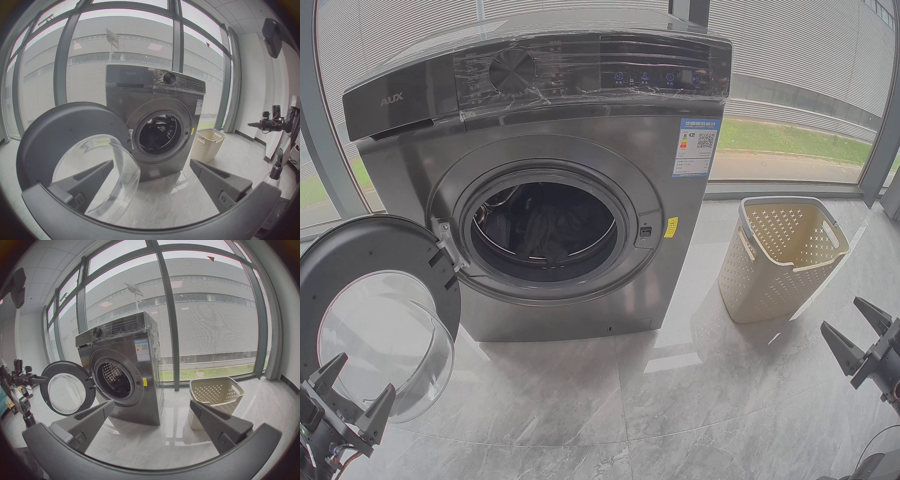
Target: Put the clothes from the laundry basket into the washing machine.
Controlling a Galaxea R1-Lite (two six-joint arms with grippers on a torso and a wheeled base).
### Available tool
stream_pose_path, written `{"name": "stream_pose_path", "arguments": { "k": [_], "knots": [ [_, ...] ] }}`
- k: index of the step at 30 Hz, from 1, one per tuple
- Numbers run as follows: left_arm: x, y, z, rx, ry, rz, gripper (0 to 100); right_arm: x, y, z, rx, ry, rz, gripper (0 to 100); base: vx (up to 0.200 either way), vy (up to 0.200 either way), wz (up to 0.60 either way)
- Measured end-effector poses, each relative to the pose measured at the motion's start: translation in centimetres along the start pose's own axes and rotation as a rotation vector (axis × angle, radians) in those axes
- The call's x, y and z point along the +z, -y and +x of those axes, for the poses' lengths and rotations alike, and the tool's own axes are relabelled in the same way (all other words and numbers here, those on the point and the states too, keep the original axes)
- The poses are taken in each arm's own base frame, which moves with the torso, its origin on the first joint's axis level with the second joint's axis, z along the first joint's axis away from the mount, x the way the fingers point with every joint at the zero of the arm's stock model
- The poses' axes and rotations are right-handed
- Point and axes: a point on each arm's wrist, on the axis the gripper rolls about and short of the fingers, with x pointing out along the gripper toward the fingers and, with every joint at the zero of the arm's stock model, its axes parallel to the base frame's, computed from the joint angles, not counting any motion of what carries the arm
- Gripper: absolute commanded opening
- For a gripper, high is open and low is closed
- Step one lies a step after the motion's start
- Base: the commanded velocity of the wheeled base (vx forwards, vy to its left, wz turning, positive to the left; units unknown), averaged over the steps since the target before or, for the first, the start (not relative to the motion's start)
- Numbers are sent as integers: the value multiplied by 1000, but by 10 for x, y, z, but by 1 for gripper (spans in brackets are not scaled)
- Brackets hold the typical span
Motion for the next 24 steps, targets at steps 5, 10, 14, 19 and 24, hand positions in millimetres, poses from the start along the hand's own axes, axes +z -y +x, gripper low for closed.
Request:
{"name": "stream_pose_path", "arguments": {
  "k": [5,10,14,19,24],
  "knots": [
    [-13,-6,-22,50,9,12,100,-8,5,-36,-76,-46,-10,100,0,0,0],
    [-23,-9,-34,111,20,13,100,-22,4,-68,-139,-90,-11,100,0,0,0],
    [-33,-11,-44,221,5,13,100,-40,0,-98,-209,-92,-13,100,0,0,0],
    [-39,-10,-49,318,-15,87,100,-64,-4,-116,-279,-128,-10,100,0,0,0],
    [-42,-5,-53,398,1,95,100,-70,-6,-122,-306,-95,-19,100,0,0,0]
  ]
}}
